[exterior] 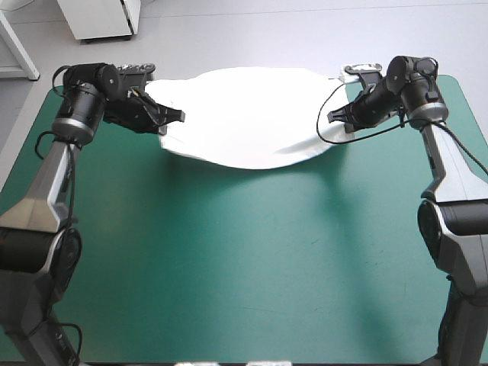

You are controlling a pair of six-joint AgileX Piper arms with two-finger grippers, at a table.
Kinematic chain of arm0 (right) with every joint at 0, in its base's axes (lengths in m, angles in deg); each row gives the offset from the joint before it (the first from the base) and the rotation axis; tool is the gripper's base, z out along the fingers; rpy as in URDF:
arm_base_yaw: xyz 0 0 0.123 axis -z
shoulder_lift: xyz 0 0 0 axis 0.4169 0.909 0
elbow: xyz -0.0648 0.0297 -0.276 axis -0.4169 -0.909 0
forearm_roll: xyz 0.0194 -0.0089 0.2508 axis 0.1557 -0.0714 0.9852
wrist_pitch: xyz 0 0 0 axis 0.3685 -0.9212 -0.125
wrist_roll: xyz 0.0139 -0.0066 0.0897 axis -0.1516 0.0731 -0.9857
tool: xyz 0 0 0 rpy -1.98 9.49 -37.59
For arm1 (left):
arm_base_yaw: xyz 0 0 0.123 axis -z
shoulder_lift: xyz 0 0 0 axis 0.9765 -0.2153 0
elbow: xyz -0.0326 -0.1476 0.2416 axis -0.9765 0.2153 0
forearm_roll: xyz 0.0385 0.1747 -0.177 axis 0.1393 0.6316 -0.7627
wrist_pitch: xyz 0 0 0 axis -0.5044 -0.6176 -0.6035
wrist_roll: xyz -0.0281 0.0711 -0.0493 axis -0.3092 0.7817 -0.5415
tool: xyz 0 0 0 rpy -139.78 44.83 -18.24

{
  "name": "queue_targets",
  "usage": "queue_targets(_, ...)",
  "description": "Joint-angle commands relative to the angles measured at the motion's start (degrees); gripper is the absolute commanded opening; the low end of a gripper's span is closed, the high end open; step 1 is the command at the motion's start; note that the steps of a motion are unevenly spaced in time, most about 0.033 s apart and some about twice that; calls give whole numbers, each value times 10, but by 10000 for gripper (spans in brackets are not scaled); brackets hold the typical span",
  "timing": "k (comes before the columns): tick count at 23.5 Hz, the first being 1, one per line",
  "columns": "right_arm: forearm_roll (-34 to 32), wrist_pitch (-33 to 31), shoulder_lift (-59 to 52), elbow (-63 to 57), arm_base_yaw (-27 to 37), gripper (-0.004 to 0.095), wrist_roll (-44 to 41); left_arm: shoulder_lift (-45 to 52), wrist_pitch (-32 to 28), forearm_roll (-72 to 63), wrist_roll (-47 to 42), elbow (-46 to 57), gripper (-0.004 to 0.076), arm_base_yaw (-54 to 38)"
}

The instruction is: Fold the cloth

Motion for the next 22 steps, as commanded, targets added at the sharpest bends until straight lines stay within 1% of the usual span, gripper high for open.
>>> queue_targets(1,4,0,-118,-86,7,-13,11,131,21,19,9,81,-9,2)
queue_targets(7,-12,0,-250,-242,7,-13,11,269,20,21,18,241,-9,2)
queue_targets(11,-43,0,-325,-348,7,-13,11,330,20,19,18,322,-9,11)
queue_targets(12,-43,0,-365,-412,4,-13,10,358,20,22,18,362,-9,25)
queue_targets(13,-43,0,-388,-439,5,-13,7,368,20,23,18,377,-9,32)
queue_targets(14,-40,1,-430,-509,5,-13,7,395,20,26,15,415,-9,47)
queue_targets(15,-41,1,-445,-542,5,-13,7,405,20,29,15,434,-9,52)
queue_targets(16,-46,1,-479,-602,5,-13,7,428,20,38,4,471,-9,60)
queue_targets(17,-46,1,-491,-622,5,-13,7,437,20,40,0,486,-9,60)
queue_targets(18,-38,1,-520,-665,5,-13,6,461,20,42,-1,523,-9,60)
queue_targets(22,-33,1,-584,-742,5,-13,-3,533,21,33,-14,616,-9,60)
